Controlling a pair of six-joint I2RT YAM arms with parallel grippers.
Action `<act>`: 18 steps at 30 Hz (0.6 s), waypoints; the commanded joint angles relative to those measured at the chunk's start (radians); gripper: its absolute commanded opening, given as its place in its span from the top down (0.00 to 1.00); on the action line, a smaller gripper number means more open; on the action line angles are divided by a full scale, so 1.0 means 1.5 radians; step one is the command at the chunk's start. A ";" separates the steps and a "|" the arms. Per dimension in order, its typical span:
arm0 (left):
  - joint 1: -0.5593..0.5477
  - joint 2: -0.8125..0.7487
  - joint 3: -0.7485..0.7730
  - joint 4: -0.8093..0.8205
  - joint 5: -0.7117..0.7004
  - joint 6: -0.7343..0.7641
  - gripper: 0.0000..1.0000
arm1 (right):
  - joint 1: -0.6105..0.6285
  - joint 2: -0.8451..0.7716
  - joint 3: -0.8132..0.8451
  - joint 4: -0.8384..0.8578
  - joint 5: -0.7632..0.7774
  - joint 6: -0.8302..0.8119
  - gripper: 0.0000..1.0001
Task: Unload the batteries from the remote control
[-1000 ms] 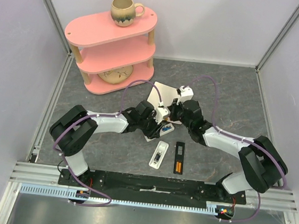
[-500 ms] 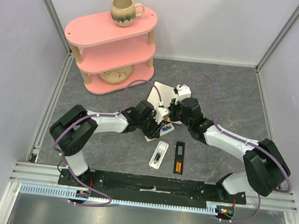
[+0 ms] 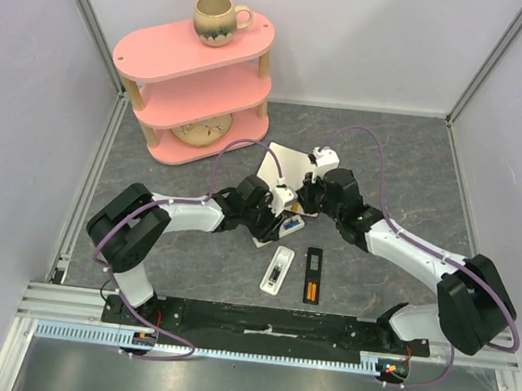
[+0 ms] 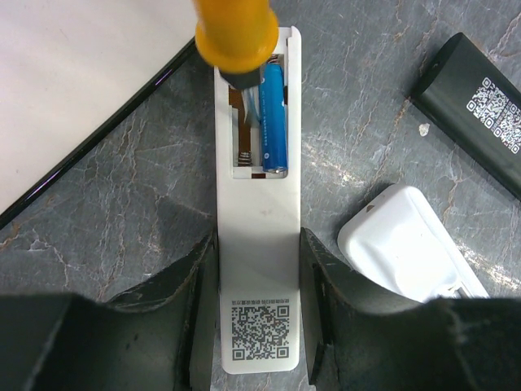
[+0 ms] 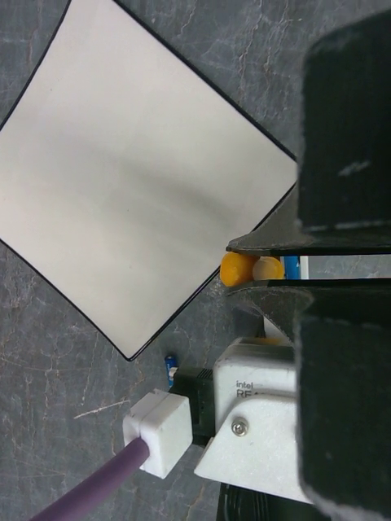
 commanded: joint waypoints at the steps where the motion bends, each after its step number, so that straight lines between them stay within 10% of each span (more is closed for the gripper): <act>1: -0.001 0.025 -0.010 -0.053 -0.040 -0.002 0.98 | -0.016 -0.038 -0.001 -0.061 -0.021 -0.017 1.00; 18: -0.002 0.018 -0.012 -0.052 -0.048 -0.007 0.98 | -0.040 -0.078 -0.005 -0.063 -0.041 -0.014 1.00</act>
